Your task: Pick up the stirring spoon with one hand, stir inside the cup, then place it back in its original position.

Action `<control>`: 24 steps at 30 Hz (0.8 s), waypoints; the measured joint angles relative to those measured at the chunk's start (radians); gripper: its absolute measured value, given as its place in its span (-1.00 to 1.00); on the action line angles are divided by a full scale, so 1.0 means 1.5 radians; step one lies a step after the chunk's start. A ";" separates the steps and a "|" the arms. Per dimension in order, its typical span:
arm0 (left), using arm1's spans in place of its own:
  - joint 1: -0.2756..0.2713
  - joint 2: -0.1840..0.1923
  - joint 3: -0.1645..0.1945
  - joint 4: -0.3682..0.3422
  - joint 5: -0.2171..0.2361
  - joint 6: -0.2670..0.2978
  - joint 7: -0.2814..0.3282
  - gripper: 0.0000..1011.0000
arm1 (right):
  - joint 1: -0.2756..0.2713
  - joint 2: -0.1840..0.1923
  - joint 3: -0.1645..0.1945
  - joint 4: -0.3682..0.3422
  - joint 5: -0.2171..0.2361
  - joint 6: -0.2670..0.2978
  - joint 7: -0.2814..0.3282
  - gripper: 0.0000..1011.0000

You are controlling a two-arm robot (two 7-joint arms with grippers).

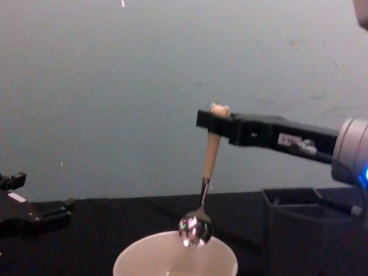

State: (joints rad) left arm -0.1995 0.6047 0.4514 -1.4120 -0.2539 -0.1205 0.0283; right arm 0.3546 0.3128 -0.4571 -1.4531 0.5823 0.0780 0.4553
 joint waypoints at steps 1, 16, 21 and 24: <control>0.000 0.000 0.000 0.000 0.000 0.000 0.000 0.98 | 0.000 0.000 0.002 -0.003 0.002 0.000 -0.003 -0.58; 0.000 0.000 0.000 0.000 0.000 0.000 0.000 0.98 | -0.018 0.022 0.056 -0.062 0.031 -0.016 -0.051 -0.58; 0.000 0.000 0.000 0.000 0.000 0.000 0.000 0.98 | -0.037 0.040 0.082 -0.090 0.036 -0.027 -0.067 -0.58; 0.000 0.000 0.000 0.000 0.000 0.000 0.000 0.98 | -0.048 0.051 0.097 -0.105 0.036 -0.031 -0.075 -0.58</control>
State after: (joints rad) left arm -0.1995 0.6047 0.4514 -1.4120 -0.2539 -0.1206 0.0283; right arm 0.2820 0.3889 -0.3118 -1.6109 0.6355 0.0318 0.3434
